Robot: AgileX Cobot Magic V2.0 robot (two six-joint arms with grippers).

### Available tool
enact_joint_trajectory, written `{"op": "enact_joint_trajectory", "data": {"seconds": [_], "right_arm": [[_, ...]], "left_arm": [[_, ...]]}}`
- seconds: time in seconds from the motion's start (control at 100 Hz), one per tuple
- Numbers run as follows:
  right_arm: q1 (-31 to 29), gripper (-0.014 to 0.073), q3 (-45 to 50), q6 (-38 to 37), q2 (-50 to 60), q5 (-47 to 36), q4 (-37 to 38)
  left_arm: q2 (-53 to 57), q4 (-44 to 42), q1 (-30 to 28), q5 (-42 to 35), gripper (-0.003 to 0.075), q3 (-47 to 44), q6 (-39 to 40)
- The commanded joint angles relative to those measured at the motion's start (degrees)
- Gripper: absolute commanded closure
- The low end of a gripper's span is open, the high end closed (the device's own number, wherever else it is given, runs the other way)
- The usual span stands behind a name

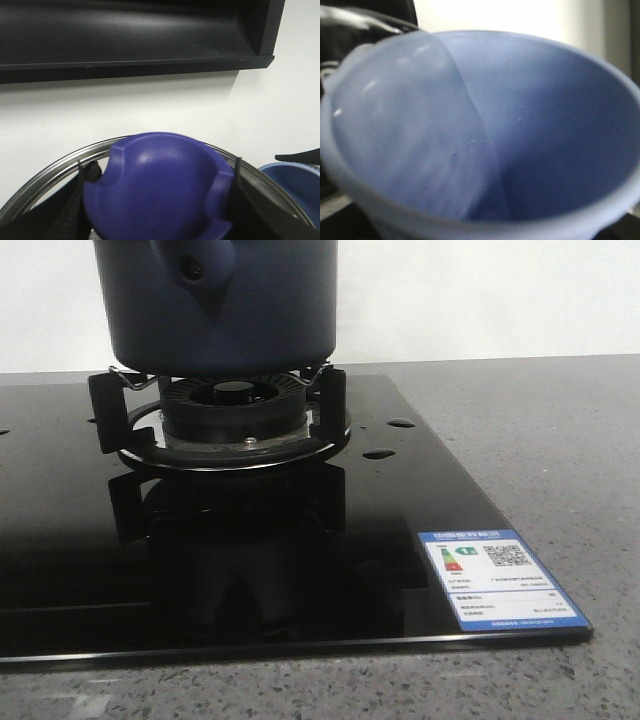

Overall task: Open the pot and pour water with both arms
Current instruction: 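Tilt the cup over the open pot with the right gripper to pour water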

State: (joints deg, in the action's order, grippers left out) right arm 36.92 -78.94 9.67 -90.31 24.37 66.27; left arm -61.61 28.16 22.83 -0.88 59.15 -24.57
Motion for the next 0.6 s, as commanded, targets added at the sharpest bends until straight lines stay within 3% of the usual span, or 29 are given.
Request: {"op": "enact_joint_trajectory", "data": {"seconds": [0.0,0.17,0.59], "right_arm": [[0.1,0.0286,-2.4,0.3,1.9,-2.4,7.0],[0.1,0.0286,-2.4,0.3,1.3,-2.4,15.0],[0.1,0.0286,-2.4,0.3,1.3,-2.4,25.7]], "left_arm": [[1.5,-0.2,-0.3,-5.6,0.0363,2.2,0.0],[1.5,-0.6,-0.3,-5.6,0.0363,2.2,0.0],[1.5,-0.6,-0.3,-5.6,0.0363,2.2,0.0]]}}
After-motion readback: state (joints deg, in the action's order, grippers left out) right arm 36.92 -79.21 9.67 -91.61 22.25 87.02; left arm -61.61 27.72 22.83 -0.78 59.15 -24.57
